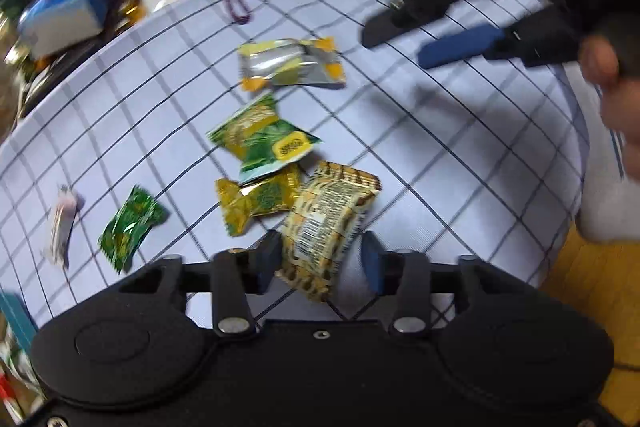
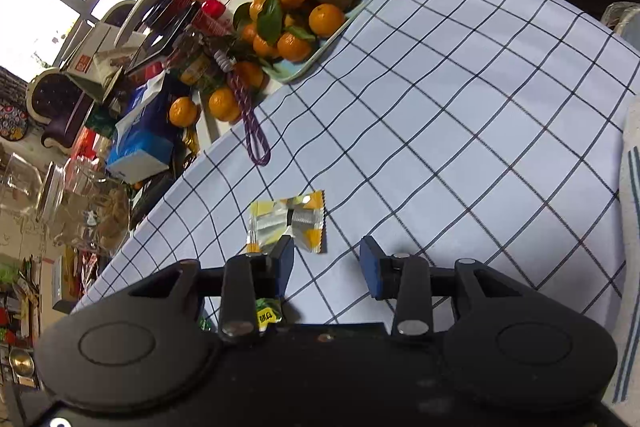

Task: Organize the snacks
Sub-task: 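Grasp the brown-patterned packet with the left tool while right tool grasps green packet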

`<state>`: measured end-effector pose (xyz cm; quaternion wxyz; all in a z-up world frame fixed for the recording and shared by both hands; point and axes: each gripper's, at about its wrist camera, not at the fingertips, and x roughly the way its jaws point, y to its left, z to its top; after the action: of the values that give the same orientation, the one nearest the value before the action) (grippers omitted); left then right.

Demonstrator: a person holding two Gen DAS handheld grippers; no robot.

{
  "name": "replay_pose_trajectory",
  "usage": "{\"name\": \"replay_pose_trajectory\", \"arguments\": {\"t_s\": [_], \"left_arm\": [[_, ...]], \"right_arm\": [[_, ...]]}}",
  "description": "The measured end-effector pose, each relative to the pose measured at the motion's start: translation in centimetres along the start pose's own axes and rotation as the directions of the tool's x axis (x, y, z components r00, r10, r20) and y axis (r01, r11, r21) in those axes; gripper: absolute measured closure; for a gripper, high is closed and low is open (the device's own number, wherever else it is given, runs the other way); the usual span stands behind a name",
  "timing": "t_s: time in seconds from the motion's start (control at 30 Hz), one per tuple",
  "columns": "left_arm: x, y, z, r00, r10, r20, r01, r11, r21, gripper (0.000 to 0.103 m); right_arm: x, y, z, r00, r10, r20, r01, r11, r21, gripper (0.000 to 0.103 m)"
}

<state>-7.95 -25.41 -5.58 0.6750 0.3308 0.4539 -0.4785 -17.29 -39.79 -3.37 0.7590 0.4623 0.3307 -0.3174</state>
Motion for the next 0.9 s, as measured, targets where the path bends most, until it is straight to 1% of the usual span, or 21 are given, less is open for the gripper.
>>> {"name": "replay_pose_trajectory", "arguments": {"t_s": [0.03, 0.1, 0.17, 0.23, 0.27, 0.33, 0.4, 0.43, 0.47, 0.53, 0.57, 0.6, 0.67, 0.73, 0.8, 0.9], "left_arm": [[-0.2, 0.4, -0.2, 1.000, 0.004, 0.005, -0.004, 0.999, -0.044, 0.065], [-0.4, 1.6, -0.6, 1.000, -0.001, -0.014, -0.001, 0.992, -0.127, 0.065], [-0.9, 2.9, -1.2, 0.999, 0.015, -0.045, -0.024, 0.980, -0.199, 0.065], [-1.4, 4.1, -1.8, 0.996, 0.045, -0.074, -0.063, 0.966, -0.252, 0.067], [-1.6, 4.8, -2.1, 0.993, 0.068, -0.092, -0.091, 0.958, -0.273, 0.067], [-1.8, 5.9, -2.5, 0.981, 0.126, -0.147, -0.166, 0.938, -0.305, 0.067], [-2.2, 6.9, -3.3, 0.975, 0.169, -0.143, -0.208, 0.923, -0.324, 0.066], [-2.3, 7.2, -3.6, 0.974, 0.180, -0.134, -0.214, 0.924, -0.316, 0.066], [-2.4, 7.3, -3.8, 0.975, 0.183, -0.123, -0.213, 0.928, -0.307, 0.066], [-2.6, 7.5, -4.0, 0.982, 0.162, -0.100, -0.185, 0.939, -0.291, 0.065], [-2.6, 7.7, -4.0, 0.986, 0.140, -0.092, -0.161, 0.946, -0.281, 0.065], [-2.6, 7.7, -3.9, 0.989, 0.117, -0.086, -0.136, 0.953, -0.270, 0.061], [-2.6, 7.8, -4.1, 0.994, 0.076, -0.074, -0.093, 0.961, -0.261, 0.060], [-2.6, 7.9, -4.2, 0.997, 0.047, -0.060, -0.061, 0.962, -0.265, 0.060], [-2.7, 8.0, -4.4, 0.999, 0.027, -0.047, -0.039, 0.958, -0.284, 0.060], [-2.5, 8.5, -4.4, 0.999, 0.008, -0.037, -0.019, 0.951, -0.309, 0.060]], "right_arm": [[0.1, 0.3, -0.1, 1.000, -0.002, -0.006, 0.002, 1.000, -0.014, 0.063], [0.3, 0.8, -0.3, 1.000, -0.006, -0.020, 0.005, 0.999, -0.042, 0.063], [0.6, 1.3, -0.6, 1.000, -0.002, -0.031, 0.000, 0.998, -0.065, 0.063], [1.0, 1.8, -0.9, 0.999, 0.006, -0.043, -0.009, 0.997, -0.077, 0.063], [1.2, 2.1, -1.1, 0.999, 0.008, -0.049, -0.012, 0.996, -0.083, 0.063], [1.7, 2.6, -1.7, 0.998, 0.012, -0.060, -0.017, 0.996, -0.089, 0.063], [2.3, 3.1, -2.2, 0.997, 0.025, -0.072, -0.031, 0.996, -0.085, 0.063], [2.6, 3.3, -2.4, 0.997, 0.031, -0.075, -0.036, 0.996, -0.079, 0.063], [3.0, 3.5, -2.6, 0.996, 0.031, -0.080, -0.037, 0.997, -0.073, 0.063], [3.8, 4.4, -3.0, 0.997, 0.008, -0.080, -0.015, 0.996, -0.088, 0.062], [4.1, 4.9, -3.1, 0.997, -0.009, -0.072, 0.001, 0.994, -0.107, 0.062], [4.3, 5.3, -3.2, 0.998, -0.025, -0.063, 0.016, 0.992, -0.128, 0.060], [5.0, 6.5, -3.5, 0.997, -0.066, -0.042, 0.057, 0.982, -0.179, 0.059], [5.5, 7.3, -3.7, 0.995, -0.097, -0.026, 0.089, 0.970, -0.226, 0.058], [5.7, 7.7, -3.9, 0.994, -0.107, -0.001, 0.103, 0.963, -0.248, 0.055], [6.1, 8.0, -4.1, 0.994, -0.106, 0.009, 0.104, 0.959, -0.262, 0.055]]}}
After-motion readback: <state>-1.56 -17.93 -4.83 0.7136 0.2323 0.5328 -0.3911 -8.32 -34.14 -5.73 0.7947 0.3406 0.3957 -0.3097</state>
